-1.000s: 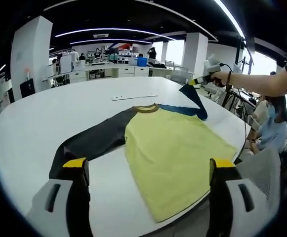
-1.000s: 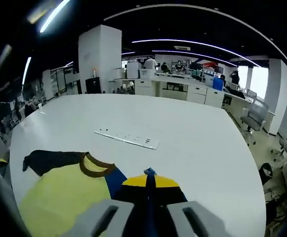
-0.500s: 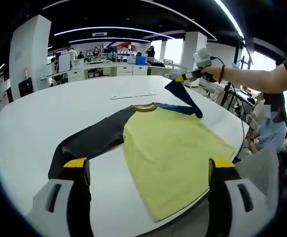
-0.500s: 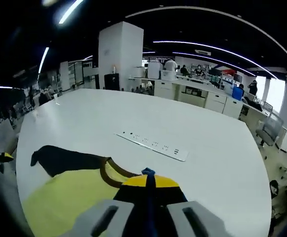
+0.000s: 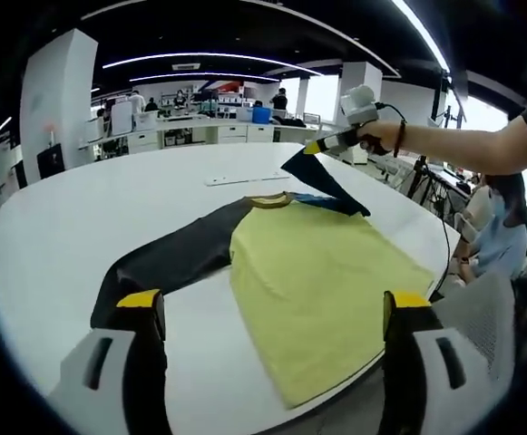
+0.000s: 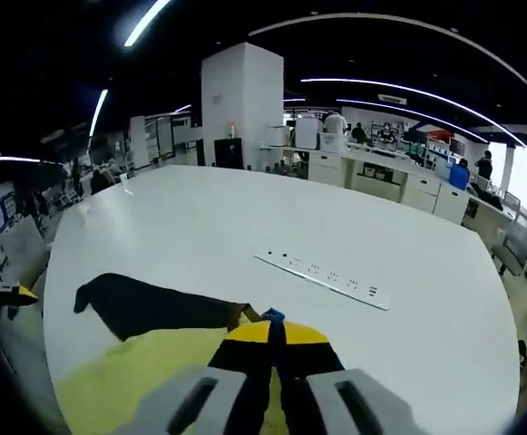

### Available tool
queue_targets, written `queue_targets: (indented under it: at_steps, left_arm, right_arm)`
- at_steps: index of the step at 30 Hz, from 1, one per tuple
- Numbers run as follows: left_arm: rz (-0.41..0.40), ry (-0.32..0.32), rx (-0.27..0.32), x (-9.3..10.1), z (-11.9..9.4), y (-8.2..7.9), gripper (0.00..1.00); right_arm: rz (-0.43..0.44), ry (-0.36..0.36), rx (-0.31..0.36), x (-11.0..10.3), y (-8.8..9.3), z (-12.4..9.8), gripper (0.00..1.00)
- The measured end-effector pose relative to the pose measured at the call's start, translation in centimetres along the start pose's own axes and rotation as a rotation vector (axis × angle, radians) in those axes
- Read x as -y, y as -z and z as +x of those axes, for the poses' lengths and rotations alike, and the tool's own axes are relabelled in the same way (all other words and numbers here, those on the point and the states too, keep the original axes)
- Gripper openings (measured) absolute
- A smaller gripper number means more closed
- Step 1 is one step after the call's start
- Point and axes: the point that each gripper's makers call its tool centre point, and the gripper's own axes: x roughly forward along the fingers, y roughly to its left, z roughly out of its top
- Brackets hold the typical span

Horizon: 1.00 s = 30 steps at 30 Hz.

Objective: Fold the garment on the visible template until the final outline fits inside the template.

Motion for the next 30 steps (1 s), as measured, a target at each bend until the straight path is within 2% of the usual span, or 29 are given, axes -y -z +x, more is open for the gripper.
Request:
queue_targets:
  at_steps: [3,15,22,28,30]
  left_arm:
    - [-0.004,0.002,-0.002,0.0,-0.1,0.2,0.95]
    - [-0.012,-0.021,-0.006,-0.5,-0.1,0.7,0.98]
    - [-0.006,-0.044,-0.017,-1.1,-0.2,1.1,0.98]
    - [-0.005,-0.056,-0.021,-1.3,-0.2,1.4,0.98]
    - [-0.007,-0.059,-0.021,-1.3,-0.1,1.4,0.98]
  right_arm:
    - [0.003,-0.024,0.003,-0.9,-0.2,0.5,0.00]
    - [0.003,-0.095,0.035,-5.4,-1.8,1.6,0.00]
    - [-0.059,-0.137,0.046,-8.1,-2.0,2.0,0.00]
    - [-0.149,-0.169,0.038,-10.5,-1.1,2.1,0.00]
    - [-0.196,-0.200,0.036,-11.9,-0.7,2.0,0.00]
